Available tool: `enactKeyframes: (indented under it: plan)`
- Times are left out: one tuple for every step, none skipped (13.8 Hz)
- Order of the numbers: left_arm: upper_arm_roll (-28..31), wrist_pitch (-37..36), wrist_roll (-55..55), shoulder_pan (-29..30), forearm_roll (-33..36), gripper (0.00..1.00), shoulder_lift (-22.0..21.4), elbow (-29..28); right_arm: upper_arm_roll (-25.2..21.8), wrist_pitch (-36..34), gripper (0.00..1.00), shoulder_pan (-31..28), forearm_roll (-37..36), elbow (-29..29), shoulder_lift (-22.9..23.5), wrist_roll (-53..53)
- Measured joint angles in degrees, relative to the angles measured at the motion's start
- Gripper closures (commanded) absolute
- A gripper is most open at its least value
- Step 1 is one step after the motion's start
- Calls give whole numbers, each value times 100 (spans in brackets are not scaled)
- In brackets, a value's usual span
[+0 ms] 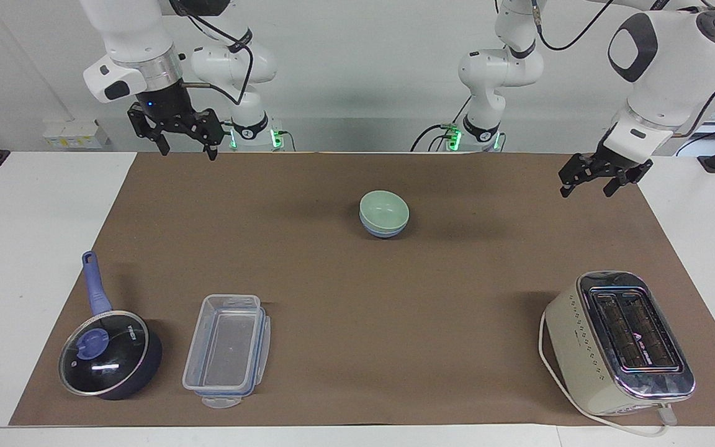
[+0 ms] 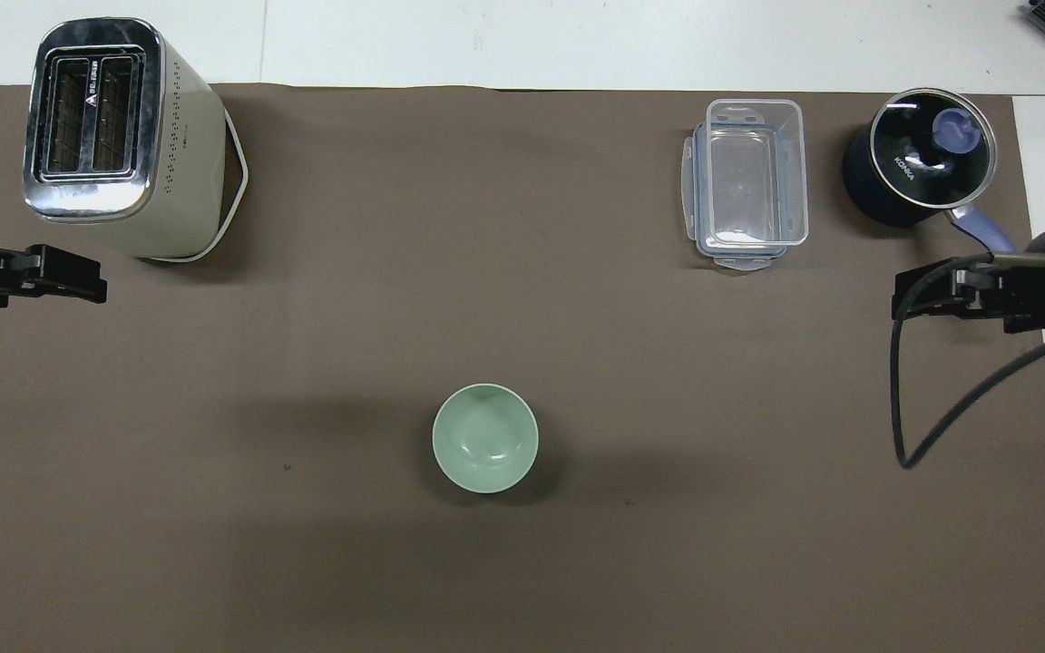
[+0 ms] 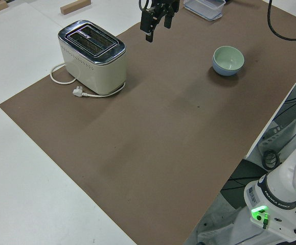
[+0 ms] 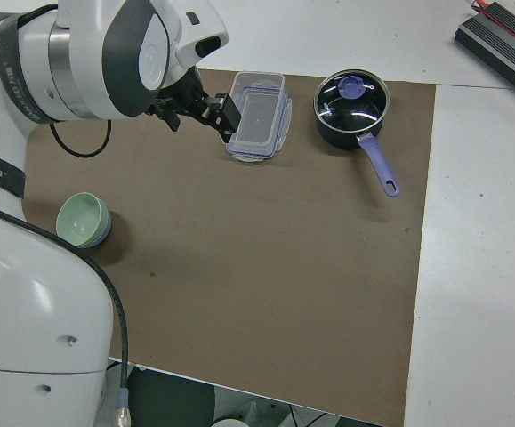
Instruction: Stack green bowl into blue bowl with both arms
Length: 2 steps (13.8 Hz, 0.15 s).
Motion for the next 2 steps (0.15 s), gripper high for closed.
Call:
enactKeyframes:
  plan:
    - [0,0,0,0,0,0,0,0,7,-1,0,0,0,1,0,0]
    - [0,0,0,0,0,0,0,0,12,-2,0,0,0,2,0,0]
